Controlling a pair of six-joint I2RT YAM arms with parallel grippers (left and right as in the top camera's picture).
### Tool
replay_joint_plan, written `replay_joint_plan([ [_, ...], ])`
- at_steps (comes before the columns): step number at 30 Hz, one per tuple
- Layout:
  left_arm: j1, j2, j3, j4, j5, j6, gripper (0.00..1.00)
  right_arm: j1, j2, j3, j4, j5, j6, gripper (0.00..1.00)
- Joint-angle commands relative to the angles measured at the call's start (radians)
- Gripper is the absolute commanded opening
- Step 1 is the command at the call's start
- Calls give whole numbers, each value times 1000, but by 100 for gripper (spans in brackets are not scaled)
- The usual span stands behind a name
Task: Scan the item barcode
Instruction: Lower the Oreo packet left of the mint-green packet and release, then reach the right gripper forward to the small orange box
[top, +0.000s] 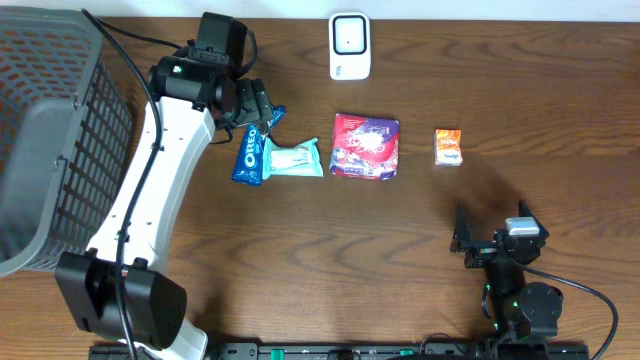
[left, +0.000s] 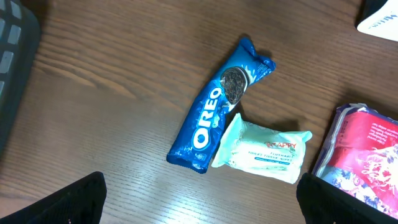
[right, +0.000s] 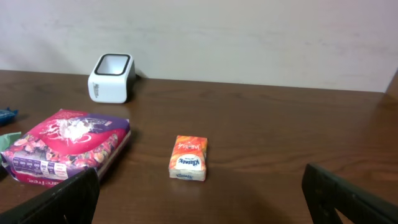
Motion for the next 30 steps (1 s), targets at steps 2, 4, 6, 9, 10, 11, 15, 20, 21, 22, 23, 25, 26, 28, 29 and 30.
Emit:
replay_joint_plan([
  [2, 1, 6, 5, -6, -9, 2, 98, 3, -2, -2, -3, -3, -8, 99],
  [4, 1, 6, 5, -6, -9, 2, 98, 3, -2, -2, -3, -3, -8, 99],
  [6, 2, 6, 5, -6, -9, 2, 98, 3, -2, -2, -3, -3, -8, 99],
  [9, 1, 6, 5, -6, -9, 2, 98, 3, -2, -2, -3, -3, -8, 99],
  [10, 1, 6, 5, -6, -9, 2, 98, 3, -2, -2, -3, -3, -8, 99],
  [11, 1, 6, 5, -6, -9, 2, 98, 3, -2, -2, -3, -3, -8, 99],
  [15, 1, 6, 5, -6, -9, 2, 98, 3, -2, -2, -3, -3, -8, 99],
  [20, 1, 6, 5, -6, -9, 2, 98, 3, -2, -2, -3, -3, -8, 99],
  [21, 1, 6, 5, -6, -9, 2, 98, 3, -2, -2, -3, -3, -8, 99],
  [22, 1, 6, 5, -6, -9, 2, 98, 3, -2, -2, -3, -3, -8, 99],
  [23, 1, 6, 5, -6, -9, 2, 98, 3, -2, -2, -3, -3, -8, 99],
  [25, 1, 6, 5, -6, -9, 2, 98, 3, -2, -2, -3, -3, -8, 99],
  [26, 1, 6, 5, -6, -9, 2, 98, 3, -2, -2, 0, -3, -8, 99],
  [28, 2, 6, 5, -6, -9, 2, 98, 3, -2, -2, 46, -77, 72, 99],
  [29, 2, 6, 5, -6, -9, 2, 98, 3, -2, -2, 85, -173, 180, 99],
  [30, 2, 6, 5, -6, -9, 2, 98, 3, -2, -2, 123, -295, 316, 99],
])
